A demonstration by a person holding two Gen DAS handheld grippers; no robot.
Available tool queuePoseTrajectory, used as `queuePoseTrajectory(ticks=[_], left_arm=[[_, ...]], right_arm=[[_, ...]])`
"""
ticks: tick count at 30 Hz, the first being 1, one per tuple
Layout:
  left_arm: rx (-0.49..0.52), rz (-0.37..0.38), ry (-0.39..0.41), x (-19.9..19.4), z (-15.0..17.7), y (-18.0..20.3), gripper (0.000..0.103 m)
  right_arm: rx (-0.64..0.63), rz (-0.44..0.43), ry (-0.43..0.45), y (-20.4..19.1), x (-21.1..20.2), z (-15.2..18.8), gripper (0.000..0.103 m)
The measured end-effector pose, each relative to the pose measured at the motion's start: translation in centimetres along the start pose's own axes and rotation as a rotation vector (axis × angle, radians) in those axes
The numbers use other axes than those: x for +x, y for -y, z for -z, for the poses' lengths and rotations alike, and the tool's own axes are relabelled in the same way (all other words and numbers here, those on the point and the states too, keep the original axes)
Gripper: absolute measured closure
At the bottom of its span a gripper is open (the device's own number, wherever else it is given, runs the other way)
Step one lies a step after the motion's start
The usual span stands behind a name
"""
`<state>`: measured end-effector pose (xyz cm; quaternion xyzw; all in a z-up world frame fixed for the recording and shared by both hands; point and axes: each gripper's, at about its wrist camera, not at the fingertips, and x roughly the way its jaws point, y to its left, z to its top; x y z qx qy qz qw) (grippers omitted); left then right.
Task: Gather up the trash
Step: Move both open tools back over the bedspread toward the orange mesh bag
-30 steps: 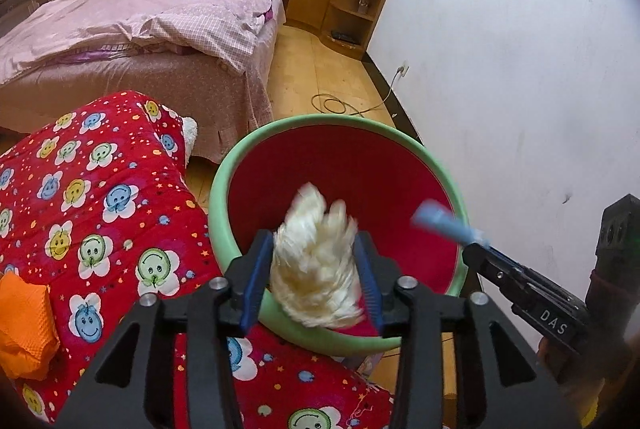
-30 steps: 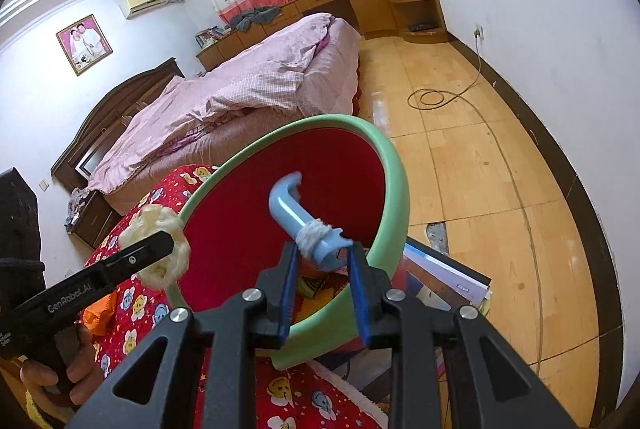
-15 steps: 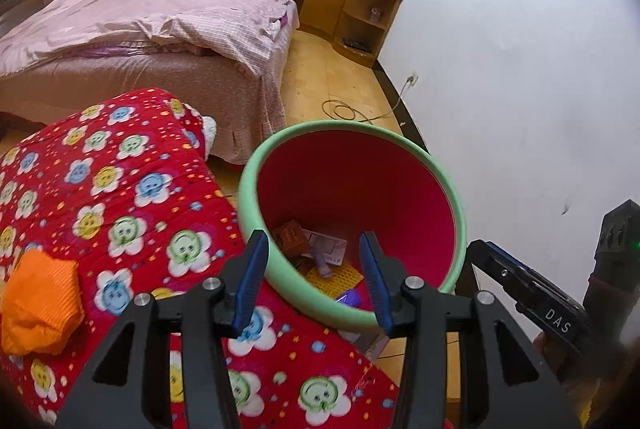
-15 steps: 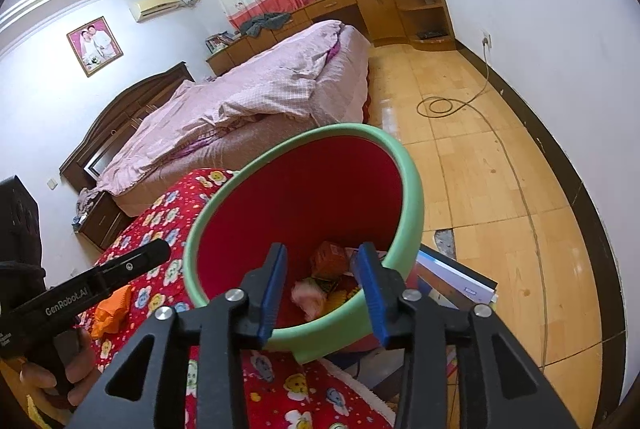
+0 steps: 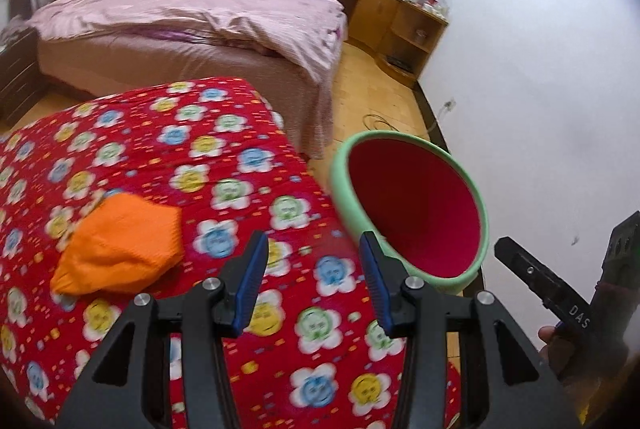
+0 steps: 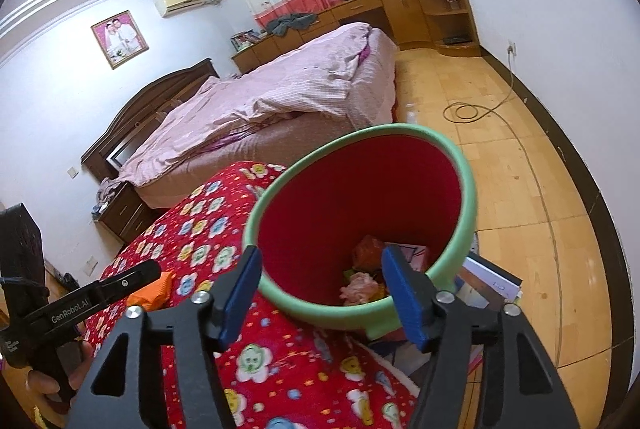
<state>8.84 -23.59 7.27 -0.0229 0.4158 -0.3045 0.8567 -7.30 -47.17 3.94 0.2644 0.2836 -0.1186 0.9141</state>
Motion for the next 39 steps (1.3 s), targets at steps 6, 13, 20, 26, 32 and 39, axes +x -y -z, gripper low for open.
queuePoseTrajectory(ticks=[6, 13, 20, 26, 32, 39], left_arm=[[-0.051, -0.068, 0.028, -2.2, 0.5, -3.2, 0.056], [-0.106, -0.151, 0.058, -4.9, 1.5, -6.9, 0.056], [-0.162, -0.223, 0.076, -6.9, 2.7, -10.6, 0.056], [-0.214, -0.294, 0.085, -7.8, 3.5, -13.8, 0.056], [-0.265, -0.351, 0.082, -8.2, 4.3, -16.9, 0.056], [-0.324, -0.377, 0.072, -8.1, 5.4, -19.7, 0.056]], right_arm=[[-0.042, -0.032, -0.024, -3.0, 0.1, 0.6, 0.029], [-0.102, -0.072, -0.058, -6.8, 0.7, 1.7, 0.022], [-0.162, -0.112, -0.112, -10.4, 2.2, 2.7, 0.016], [-0.208, -0.166, -0.158, -13.8, 3.9, 3.5, 0.011], [-0.256, -0.2, -0.201, -17.3, 6.2, 4.1, 0.002], [-0.304, -0.232, -0.272, -20.7, 9.6, 5.2, 0.0]])
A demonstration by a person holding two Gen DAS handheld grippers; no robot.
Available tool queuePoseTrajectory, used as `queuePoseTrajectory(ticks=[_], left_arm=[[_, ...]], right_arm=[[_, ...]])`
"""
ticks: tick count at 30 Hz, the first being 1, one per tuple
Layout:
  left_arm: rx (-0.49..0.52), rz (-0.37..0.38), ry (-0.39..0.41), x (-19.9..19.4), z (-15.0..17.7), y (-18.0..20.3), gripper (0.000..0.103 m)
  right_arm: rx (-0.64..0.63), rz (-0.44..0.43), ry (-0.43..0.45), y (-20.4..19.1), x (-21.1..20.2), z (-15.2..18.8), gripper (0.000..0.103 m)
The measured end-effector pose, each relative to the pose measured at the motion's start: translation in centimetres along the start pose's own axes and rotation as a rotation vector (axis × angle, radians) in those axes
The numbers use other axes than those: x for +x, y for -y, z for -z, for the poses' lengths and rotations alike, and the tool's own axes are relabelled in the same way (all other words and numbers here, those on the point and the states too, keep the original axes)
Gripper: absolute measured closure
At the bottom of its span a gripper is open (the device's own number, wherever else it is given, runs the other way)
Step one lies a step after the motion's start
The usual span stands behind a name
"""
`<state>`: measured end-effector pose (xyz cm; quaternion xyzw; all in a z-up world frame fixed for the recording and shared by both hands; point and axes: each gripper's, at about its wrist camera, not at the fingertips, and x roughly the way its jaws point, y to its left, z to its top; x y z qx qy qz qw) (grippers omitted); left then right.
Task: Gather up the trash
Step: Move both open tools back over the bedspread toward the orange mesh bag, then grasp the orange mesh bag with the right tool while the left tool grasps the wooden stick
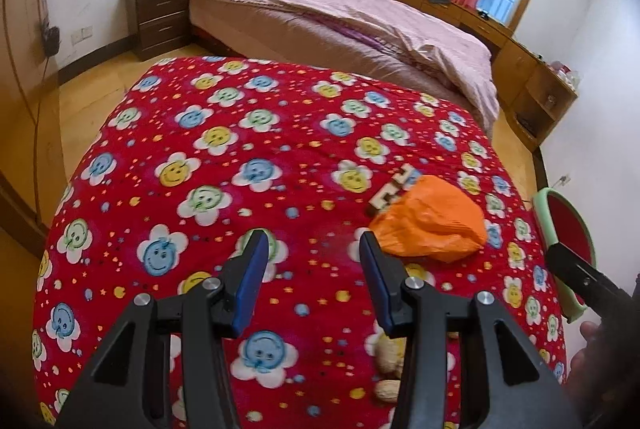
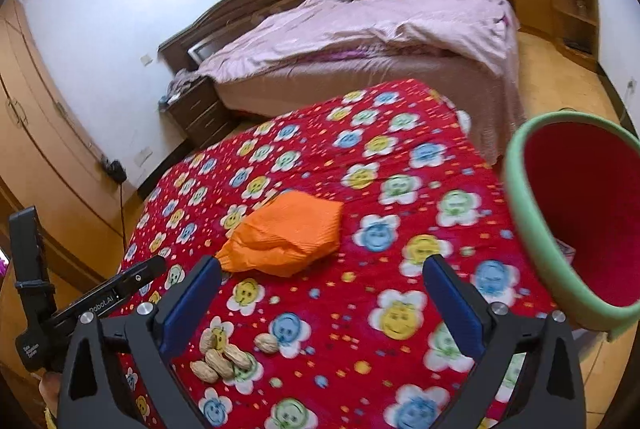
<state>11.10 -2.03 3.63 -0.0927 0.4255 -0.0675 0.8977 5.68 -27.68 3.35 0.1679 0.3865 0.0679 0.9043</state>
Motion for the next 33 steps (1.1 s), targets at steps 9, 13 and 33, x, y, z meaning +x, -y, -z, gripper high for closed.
queuePoseTrajectory(ticks=[9, 13, 33], left_arm=[[-0.054, -0.018, -0.01, 1.3, 0.0, -2.4, 0.056], [-0.068, -0.018, -0.009, 1.7, 0.0, -3.0, 0.056], [-0.092, 0.006, -0.007, 1.7, 0.2, -3.9, 0.056]], right_arm=[[-0.056, 0.008, -0.096, -2.4, 5.3, -0.6, 0.0], [-0.094, 0.028, -0.119, -3.4, 7.4, -1.1, 0.001], [-0.228, 0.15, -0.161, -6.2, 11.6, -0.2, 0.03]])
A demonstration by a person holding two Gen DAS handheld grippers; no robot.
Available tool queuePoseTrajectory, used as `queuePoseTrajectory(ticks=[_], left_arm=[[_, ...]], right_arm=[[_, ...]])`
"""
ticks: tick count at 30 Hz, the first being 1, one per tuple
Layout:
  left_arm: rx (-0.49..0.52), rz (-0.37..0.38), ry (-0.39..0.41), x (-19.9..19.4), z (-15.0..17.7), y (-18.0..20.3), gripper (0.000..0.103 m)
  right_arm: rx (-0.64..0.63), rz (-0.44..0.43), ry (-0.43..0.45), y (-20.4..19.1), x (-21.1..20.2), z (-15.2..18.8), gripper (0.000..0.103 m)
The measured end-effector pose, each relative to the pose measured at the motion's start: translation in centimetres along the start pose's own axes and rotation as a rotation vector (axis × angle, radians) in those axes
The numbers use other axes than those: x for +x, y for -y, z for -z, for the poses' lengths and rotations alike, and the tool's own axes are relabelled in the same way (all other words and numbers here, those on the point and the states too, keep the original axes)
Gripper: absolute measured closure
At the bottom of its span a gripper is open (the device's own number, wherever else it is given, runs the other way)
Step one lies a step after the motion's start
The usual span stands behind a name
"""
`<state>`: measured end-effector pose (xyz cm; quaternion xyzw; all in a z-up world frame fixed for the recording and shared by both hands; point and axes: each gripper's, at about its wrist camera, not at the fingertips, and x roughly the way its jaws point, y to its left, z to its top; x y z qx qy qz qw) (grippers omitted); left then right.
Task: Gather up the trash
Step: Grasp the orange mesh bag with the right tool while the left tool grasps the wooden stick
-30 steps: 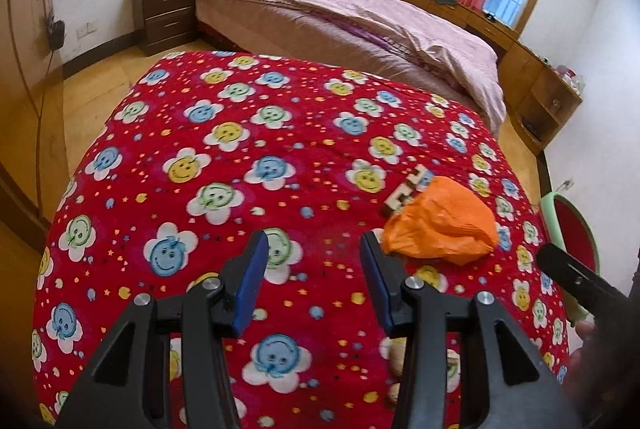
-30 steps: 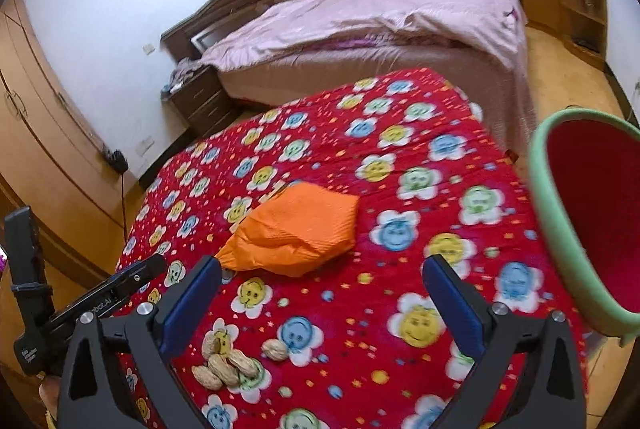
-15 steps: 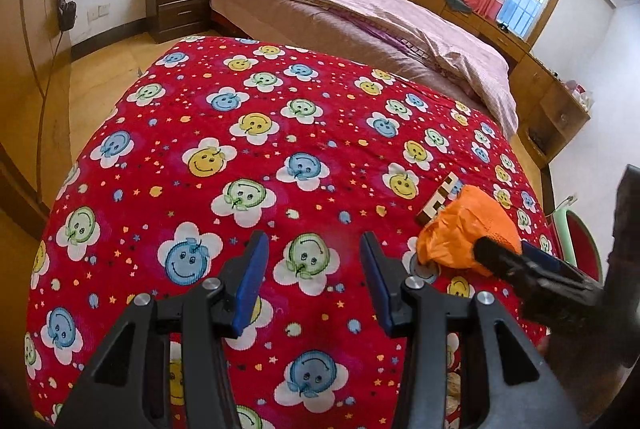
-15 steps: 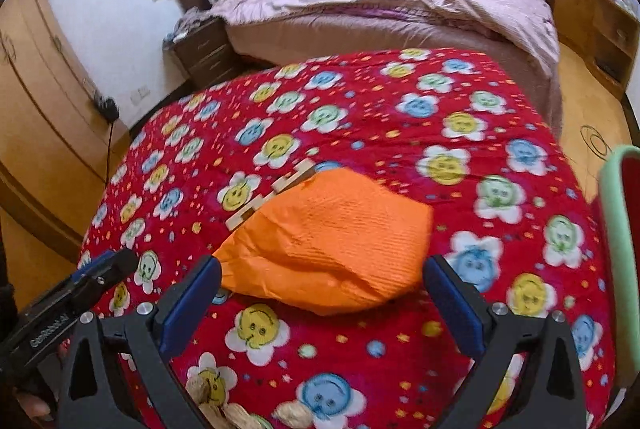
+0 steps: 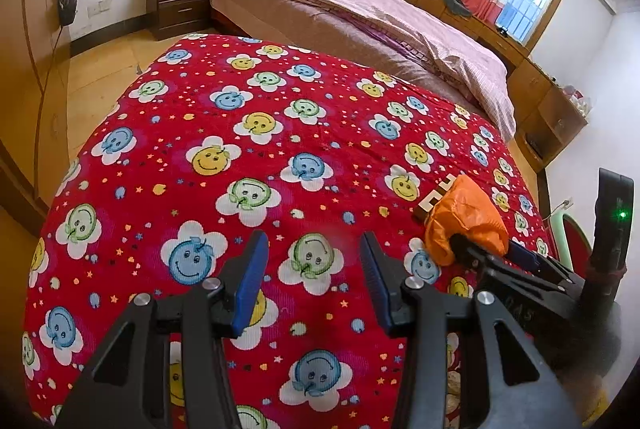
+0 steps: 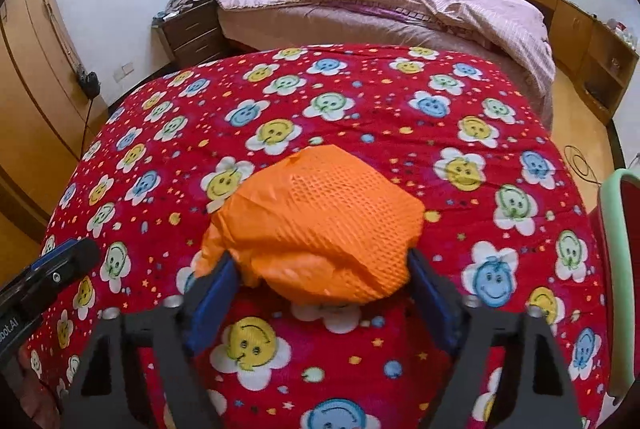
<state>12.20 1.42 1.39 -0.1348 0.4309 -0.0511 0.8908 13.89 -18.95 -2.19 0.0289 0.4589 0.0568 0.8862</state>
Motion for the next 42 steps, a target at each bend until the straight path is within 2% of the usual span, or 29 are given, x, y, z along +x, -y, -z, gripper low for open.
queuePoseTrajectory(ticks=[6, 7, 10, 17, 22, 31, 35, 38, 42], left_arm=[[0.032, 0.018, -0.005, -0.1, 0.0, 1.5, 0.056], [0.041, 0.02, -0.006, -0.1, -0.1, 1.8, 0.056], [0.093, 0.026, -0.013, 0.2, -0.4, 3.2, 0.056], [0.186, 0.045, -0.046, 2.0, -1.3, 6.0, 0.056], [0.249, 0.09, -0.08, 4.0, -2.4, 8.1, 0.056], [0.35, 0.022, -0.142, 8.2, -2.7, 10.7, 0.056], [0.394, 0.005, -0.128, 8.4, -2.3, 11.4, 0.072], [0.392, 0.017, -0.133, 8.5, -2.3, 11.5, 0.092], [0.347, 0.043, -0.144, 8.0, -2.4, 10.9, 0.094]], right_arm=[[0.07, -0.012, 0.009, 2.4, -0.7, -0.1, 0.071], [0.089, -0.024, 0.01, 2.9, -0.9, -0.1, 0.076], [0.135, -0.051, 0.028, 4.3, -1.6, 0.0, 0.082], [0.206, -0.076, 0.093, 7.1, -4.4, 1.0, 0.087], [0.245, -0.067, 0.13, 9.3, -6.6, 2.1, 0.087], [0.328, -0.052, 0.182, 13.2, -9.6, 4.3, 0.087], [0.357, -0.048, 0.2, 14.4, -10.5, 5.0, 0.087], [0.373, -0.048, 0.204, 15.0, -10.8, 5.5, 0.087], [0.389, -0.05, 0.208, 15.5, -11.3, 6.1, 0.087]])
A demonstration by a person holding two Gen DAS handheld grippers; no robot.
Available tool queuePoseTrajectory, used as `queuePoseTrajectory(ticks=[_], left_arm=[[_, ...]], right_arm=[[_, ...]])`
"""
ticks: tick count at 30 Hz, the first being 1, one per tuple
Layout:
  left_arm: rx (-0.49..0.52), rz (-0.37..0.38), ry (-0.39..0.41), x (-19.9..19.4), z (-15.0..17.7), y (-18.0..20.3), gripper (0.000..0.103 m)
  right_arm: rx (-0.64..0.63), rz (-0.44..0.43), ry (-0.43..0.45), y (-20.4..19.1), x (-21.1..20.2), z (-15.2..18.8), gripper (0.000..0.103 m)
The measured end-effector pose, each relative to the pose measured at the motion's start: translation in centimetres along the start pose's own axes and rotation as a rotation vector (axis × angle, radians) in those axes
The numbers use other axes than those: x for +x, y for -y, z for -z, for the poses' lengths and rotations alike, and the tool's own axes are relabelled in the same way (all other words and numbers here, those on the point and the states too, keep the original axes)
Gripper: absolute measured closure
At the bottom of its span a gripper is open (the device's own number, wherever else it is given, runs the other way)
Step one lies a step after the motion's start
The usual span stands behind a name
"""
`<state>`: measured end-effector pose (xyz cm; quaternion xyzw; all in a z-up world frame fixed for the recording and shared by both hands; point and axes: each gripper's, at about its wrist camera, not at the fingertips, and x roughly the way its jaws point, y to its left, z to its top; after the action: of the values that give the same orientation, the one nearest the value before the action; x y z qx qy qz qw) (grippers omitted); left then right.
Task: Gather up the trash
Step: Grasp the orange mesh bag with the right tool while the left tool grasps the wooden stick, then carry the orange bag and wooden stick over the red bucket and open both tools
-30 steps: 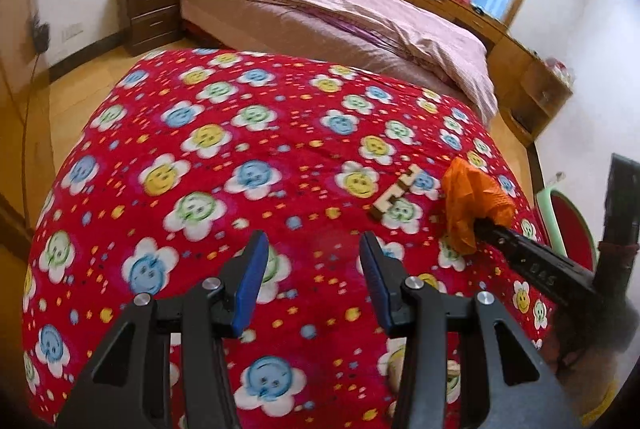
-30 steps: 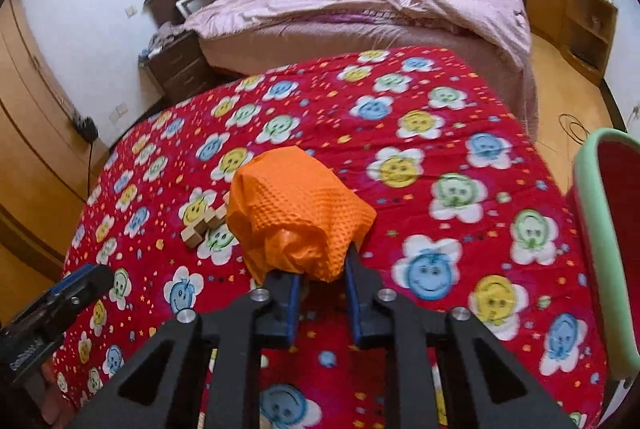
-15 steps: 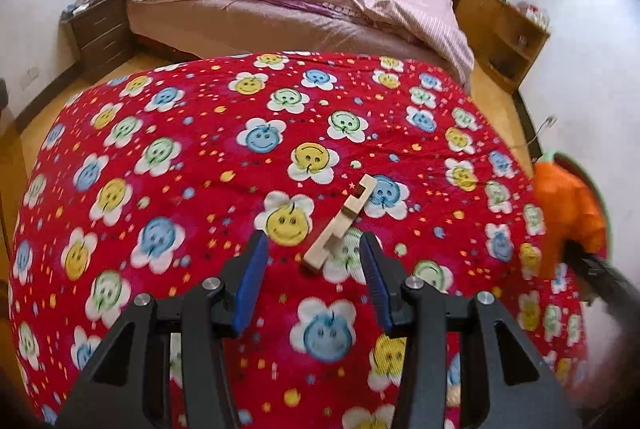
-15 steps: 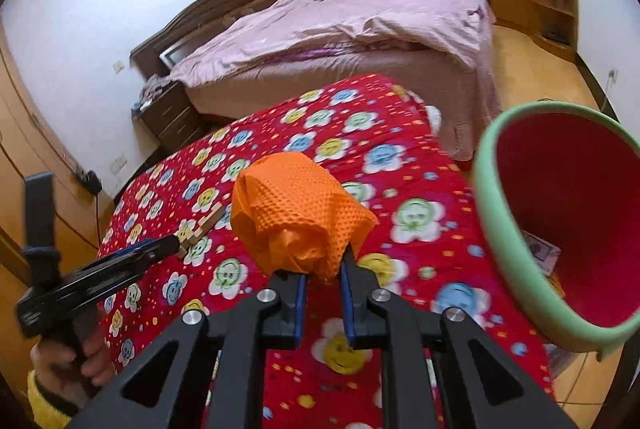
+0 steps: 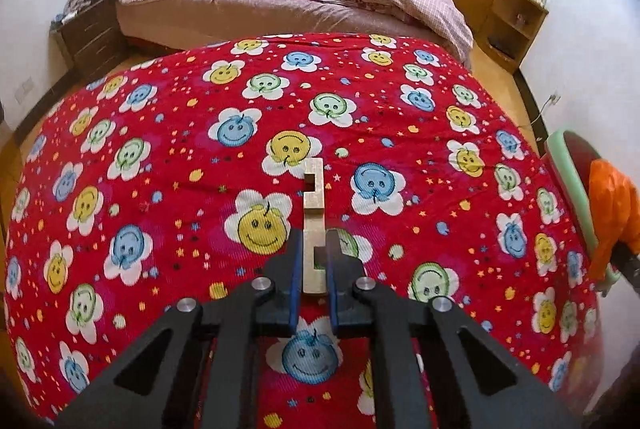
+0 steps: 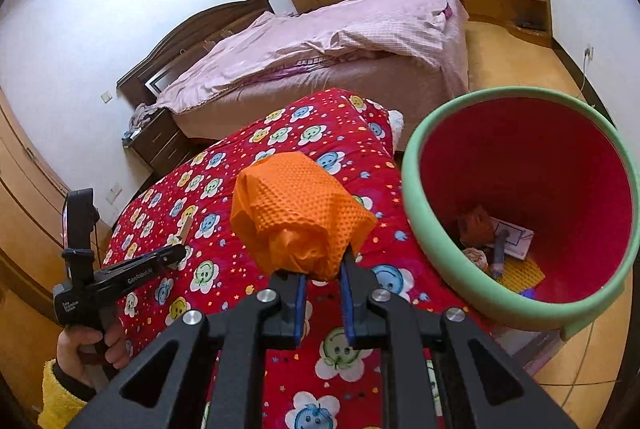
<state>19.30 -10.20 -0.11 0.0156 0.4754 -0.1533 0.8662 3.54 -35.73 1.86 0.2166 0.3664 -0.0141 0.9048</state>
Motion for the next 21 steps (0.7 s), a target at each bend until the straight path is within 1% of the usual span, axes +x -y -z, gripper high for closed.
queuePoseTrajectory(ticks=[3, 9, 15, 21], left_arm=[[-0.04, 0.04, 0.002, -1.0, 0.6, -0.4, 0.094], [-0.106, 0.106, 0.026, -3.4, 2.0, -0.1, 0.094], [-0.094, 0.144, 0.081, -6.7, 2.7, 1.9, 0.094], [-0.075, 0.21, 0.131, -9.9, 2.2, 4.8, 0.094]], right_arm=[[0.013, 0.001, 0.0, 0.5, -0.6, 0.1, 0.087], [0.036, 0.002, 0.031, 1.3, -2.5, 0.5, 0.087], [0.048, 0.012, 0.067, 2.1, -4.7, 0.6, 0.087], [0.067, 0.023, 0.1, 3.5, -6.8, 0.5, 0.087]])
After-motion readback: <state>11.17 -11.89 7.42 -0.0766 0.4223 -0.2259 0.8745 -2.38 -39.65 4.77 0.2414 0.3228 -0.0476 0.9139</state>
